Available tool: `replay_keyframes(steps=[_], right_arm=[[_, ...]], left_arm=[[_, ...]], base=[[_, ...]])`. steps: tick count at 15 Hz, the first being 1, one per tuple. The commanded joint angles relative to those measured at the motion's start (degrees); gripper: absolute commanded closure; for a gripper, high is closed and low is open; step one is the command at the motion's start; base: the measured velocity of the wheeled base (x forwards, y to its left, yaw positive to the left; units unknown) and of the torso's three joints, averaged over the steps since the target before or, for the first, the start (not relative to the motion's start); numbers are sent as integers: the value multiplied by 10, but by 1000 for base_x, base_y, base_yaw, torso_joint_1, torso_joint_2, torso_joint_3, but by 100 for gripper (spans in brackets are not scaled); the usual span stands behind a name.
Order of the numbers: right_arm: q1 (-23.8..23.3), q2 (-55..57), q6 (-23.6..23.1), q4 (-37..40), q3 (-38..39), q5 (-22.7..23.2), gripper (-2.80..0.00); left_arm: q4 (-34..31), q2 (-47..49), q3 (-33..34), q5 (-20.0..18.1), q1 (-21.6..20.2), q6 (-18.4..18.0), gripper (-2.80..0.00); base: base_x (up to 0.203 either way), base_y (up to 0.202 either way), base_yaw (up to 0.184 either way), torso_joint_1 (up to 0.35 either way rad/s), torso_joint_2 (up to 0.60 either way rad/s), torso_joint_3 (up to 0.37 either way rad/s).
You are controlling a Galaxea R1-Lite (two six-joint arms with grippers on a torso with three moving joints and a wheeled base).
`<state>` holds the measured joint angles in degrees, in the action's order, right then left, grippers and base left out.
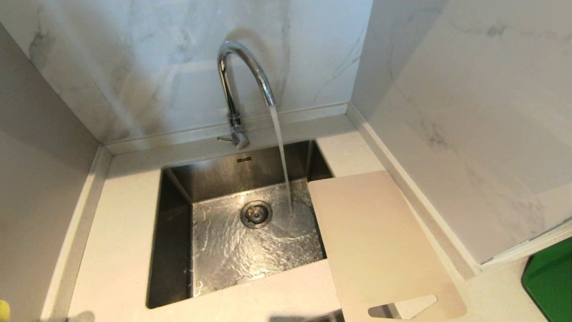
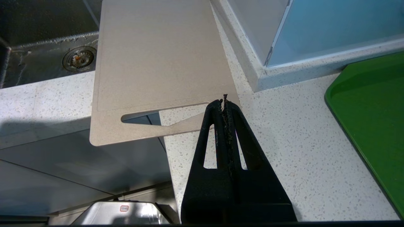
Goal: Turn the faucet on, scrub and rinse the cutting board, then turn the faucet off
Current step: Pick up the cutting board
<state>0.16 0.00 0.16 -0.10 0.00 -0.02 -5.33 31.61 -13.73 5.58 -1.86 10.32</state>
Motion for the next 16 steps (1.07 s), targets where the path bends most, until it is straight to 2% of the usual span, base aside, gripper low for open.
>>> replay_keyframes(steps=[1, 9, 13, 16], right_arm=[[0, 0, 0, 0, 0, 0, 0], [0, 0, 0, 0, 0, 0, 0], [0, 0, 0, 0, 0, 0, 0], [0, 0, 0, 0, 0, 0, 0]], left_arm=[[-35, -81, 5, -3, -4, -7, 0], [-58, -212, 67, 0, 12, -56, 0], [-37, -261, 83, -1, 13, -77, 0], [-14, -317, 97, -23, 14, -114, 0]], base=[[0, 0, 0, 0, 0, 0], [0, 0, 0, 0, 0, 0], [0, 0, 0, 0, 0, 0], [0, 0, 0, 0, 0, 0]])
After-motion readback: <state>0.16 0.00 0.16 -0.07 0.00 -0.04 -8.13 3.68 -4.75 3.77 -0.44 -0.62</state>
